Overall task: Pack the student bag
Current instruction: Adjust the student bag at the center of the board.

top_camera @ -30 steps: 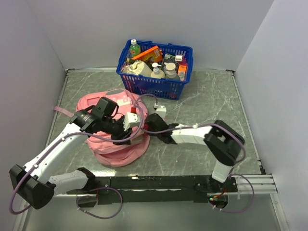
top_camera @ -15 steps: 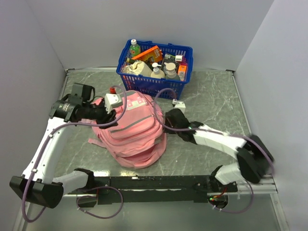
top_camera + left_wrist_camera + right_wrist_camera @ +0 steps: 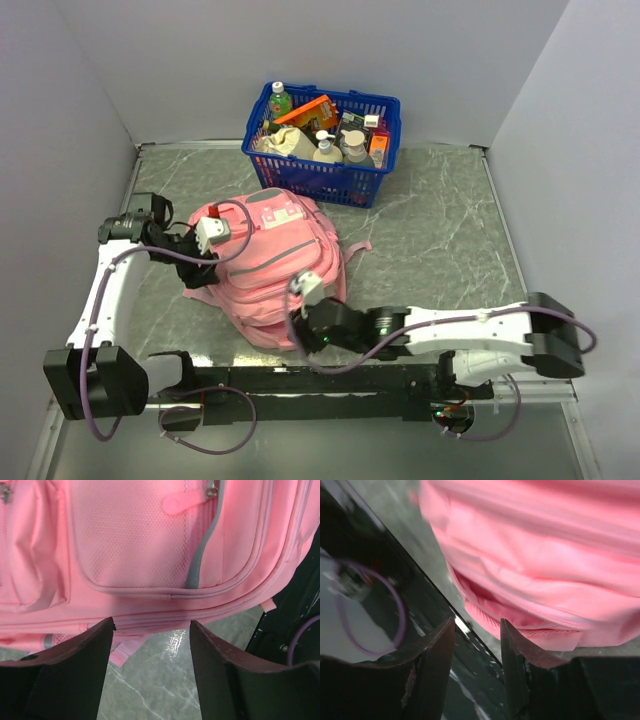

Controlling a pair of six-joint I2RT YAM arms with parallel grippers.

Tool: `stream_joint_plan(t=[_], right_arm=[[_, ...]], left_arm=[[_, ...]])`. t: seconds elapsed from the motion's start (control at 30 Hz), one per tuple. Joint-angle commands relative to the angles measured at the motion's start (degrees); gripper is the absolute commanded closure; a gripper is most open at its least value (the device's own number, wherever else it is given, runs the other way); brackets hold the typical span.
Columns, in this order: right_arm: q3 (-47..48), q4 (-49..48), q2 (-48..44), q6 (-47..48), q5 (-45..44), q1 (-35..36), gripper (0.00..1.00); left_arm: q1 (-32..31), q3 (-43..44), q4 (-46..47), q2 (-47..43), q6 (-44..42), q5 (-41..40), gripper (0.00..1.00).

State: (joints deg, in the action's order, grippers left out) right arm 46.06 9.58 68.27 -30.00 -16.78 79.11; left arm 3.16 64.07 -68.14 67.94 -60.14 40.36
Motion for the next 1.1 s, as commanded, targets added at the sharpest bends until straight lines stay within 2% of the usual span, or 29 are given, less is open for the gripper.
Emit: stream_joint_plan(t=[0.0,0.13,0.2,0.27,0.33,0.37,0.43,0.47,0.5,0.57,0.73,0.9,0.93,0.97,1.07], right_arm=[[3.15,-2.2,6.95,7.67,2.19,2.89,0.46],[5.44,-1.67,14.94,10.83,-2.73,4.82,0.35],[6.23,-2.72,17.84,12.06,-4.92,5.53,0.33],[6.06,-4.3,19.09,14.44,-4.76,5.53,0.35],[5.88,-5.89,20.67,16.45,-5.11,5.61,0.44],[5.44,-6.07,21.02,16.46,-5.46,5.7,0.54],[4.74,-5.63,21.47,15.59,-7.73,5.53,0.71],[3.69,-5.19,21.38,14.71,-8.88,5.35,0.87],[3.16,-4.32,20.77,13.75,-10.11,4.74,0.94],[0.89,-2.21,19.45,10.94,-12.49,3.95,1.0],[-4.48,1.65,11.46,5.48,-13.99,-2.28,1.0],[-6.69,9.48,6.0,2.05,-17.06,-8.18,1.0],[-6.78,9.92,5.39,1.61,-17.67,-9.05,0.82],[-6.34,12.54,4.25,0.74,-18.46,-9.67,0.81],[-5.72,18.69,1.09,-3.57,-23.38,-12.04,0.86]], left_arm=[[0.44,-3.07,4.4,-2.37,-9.38,3.85,0.3],[0.36,-4.31,8.37,-2.65,-9.47,5.25,0.18],[0.36,-3.96,7.41,-1.15,-10.96,6.48,0.18],[0.44,-3.52,7.67,0.61,-10.36,7.19,0.2],[0.36,-4.56,8.72,1.14,-9.91,8.15,0.25],[0.44,-5.01,9.42,1.05,-9.3,8.42,0.27],[0.36,-6.06,10.66,0.88,-8.68,9.03,0.41],[0.36,-6.24,10.92,0.88,-8.59,9.21,0.44],[0.36,-6.42,10.92,0.88,-8.5,9.56,0.46],[0.27,-6.68,10.83,0.61,-8.68,10.09,0.47],[-2.45,-7.12,10.22,0.35,-7.54,10.35,0.49],[-9.39,-7.56,11.79,-1.93,-3.42,10.27,0.51],[-10.27,-7.47,12.58,-2.37,-0.36,10.27,0.51],[-11.67,-7.3,14.16,-2.64,1.32,10.44,0.51],[-12.74,-4.4,13.3,-2.29,4.76,13.24,0.56]])
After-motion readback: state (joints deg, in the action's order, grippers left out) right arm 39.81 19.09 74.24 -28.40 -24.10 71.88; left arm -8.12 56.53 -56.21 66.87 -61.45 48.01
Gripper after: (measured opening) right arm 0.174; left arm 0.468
